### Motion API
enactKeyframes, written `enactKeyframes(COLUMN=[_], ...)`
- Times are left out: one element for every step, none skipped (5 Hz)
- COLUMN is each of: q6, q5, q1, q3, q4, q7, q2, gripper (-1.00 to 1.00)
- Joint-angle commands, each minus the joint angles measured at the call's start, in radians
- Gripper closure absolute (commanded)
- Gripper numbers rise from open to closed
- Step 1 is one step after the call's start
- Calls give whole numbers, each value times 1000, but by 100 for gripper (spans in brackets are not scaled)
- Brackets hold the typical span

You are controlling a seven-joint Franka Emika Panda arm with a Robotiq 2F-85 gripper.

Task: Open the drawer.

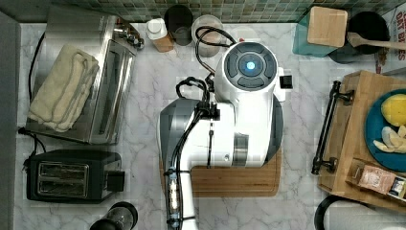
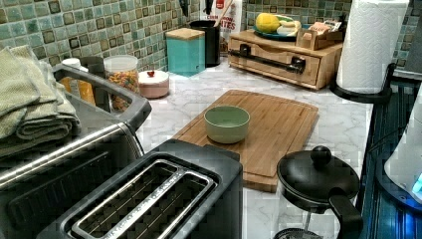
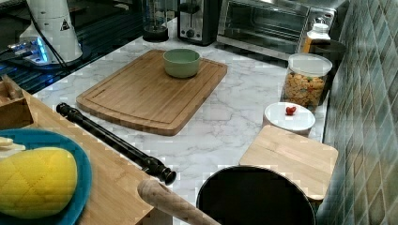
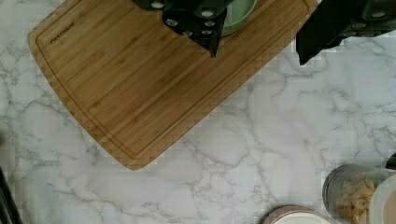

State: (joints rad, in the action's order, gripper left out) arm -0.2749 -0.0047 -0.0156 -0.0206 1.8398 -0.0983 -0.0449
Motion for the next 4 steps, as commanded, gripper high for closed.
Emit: enactKeyframes(q6=[0, -93, -170, -223], q5=[0, -17, -25, -33], q1=[-1, -14, -43, -67], q3=[1, -10, -30, -64], q4=[0, 74, 125, 137], q7=[0, -132, -319, -490], q2=[0, 16, 31, 10], gripper=[-100, -100, -100, -100])
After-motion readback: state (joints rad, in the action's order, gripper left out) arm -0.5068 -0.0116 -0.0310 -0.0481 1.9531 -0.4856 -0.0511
